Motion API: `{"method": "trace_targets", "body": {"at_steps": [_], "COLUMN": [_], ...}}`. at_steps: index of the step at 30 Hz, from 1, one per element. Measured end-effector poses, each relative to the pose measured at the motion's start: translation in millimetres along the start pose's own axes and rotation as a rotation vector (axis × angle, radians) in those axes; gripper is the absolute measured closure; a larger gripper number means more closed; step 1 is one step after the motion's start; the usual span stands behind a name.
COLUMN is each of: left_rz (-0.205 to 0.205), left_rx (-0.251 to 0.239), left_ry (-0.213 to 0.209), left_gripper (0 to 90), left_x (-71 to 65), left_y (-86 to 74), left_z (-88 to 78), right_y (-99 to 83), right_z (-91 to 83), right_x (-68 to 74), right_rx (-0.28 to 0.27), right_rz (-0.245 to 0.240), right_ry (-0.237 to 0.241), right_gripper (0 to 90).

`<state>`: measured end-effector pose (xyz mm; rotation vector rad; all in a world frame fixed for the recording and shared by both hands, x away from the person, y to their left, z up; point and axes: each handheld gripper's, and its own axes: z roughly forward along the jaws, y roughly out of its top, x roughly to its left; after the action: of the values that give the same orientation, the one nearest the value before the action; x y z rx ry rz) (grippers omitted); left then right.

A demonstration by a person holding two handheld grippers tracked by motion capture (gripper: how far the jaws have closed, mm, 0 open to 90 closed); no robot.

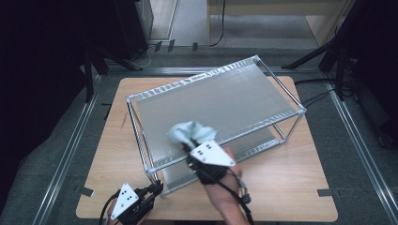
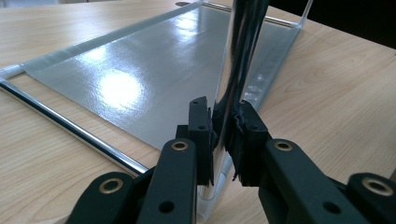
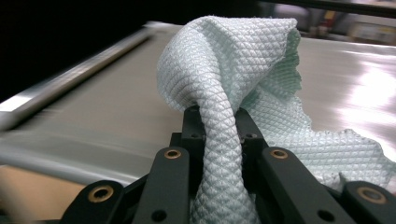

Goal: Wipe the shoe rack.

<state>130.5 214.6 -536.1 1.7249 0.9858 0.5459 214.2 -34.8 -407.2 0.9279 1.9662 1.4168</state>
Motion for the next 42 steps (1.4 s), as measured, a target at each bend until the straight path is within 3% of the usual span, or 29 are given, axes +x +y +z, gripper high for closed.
{"method": "trace_targets", "body": {"at_steps": [6, 10, 14, 17, 20, 22, 25, 31, 34, 42], "left_rz": [0.005, 0.003, -0.001, -0.004, -0.005, -0.001, -0.004, 0.014, 0.015, 0.011], "left_rx": [0.006, 0.004, 0.005, 0.005, 0.004, 0.004, 0.002, 0.002, 0.0, -0.003], "left_ry": [0.0, 0.011, 0.022, 0.024, 0.031, 0.036, 0.032, 0.015, 0.012, 0.013], "left_gripper": [80.6, 80.7, 80.6, 80.6, 80.7, 80.8, 80.8, 81.0, 80.9, 81.0], "left_x": [0.7, 3.5, 9.0, 10.0, 8.9, 8.3, 7.0, -1.9, -1.8, -4.9], "left_y": [0.0, -0.6, -1.0, -1.1, -1.1, -1.0, -1.2, -1.0, -1.0, -1.1], "left_z": [-1.1, -3.1, -5.5, -5.9, -5.3, -5.2, -4.2, -0.7, -0.1, 1.3], "right_y": [-8.1, -10.7, -13.8, -16.4, -17.6, -16.7, -15.8, -8.4, -4.8, 2.7], "right_z": [-22.0, -34.1, -47.7, -56.7, -60.0, -57.2, -47.9, -20.5, -8.6, 6.2], "right_x": [-77.4, -118.7, -166.9, -196.7, -207.1, -200.0, -175.8, -103.7, -64.6, 20.0], "right_rx": [-0.007, 0.009, 0.019, 0.021, 0.013, 0.019, 0.015, 0.028, 0.029, 0.022], "right_rz": [0.078, 0.087, 0.156, 0.191, 0.224, 0.21, 0.171, 0.098, 0.055, -0.007], "right_ry": [-0.174, -0.299, -0.423, -0.485, -0.487, -0.484, -0.426, -0.263, -0.212, 0.023], "right_gripper": [79.6, 79.6, 79.9, 80.0, 80.1, 80.2, 80.3, 80.3, 80.5, 80.5]}}
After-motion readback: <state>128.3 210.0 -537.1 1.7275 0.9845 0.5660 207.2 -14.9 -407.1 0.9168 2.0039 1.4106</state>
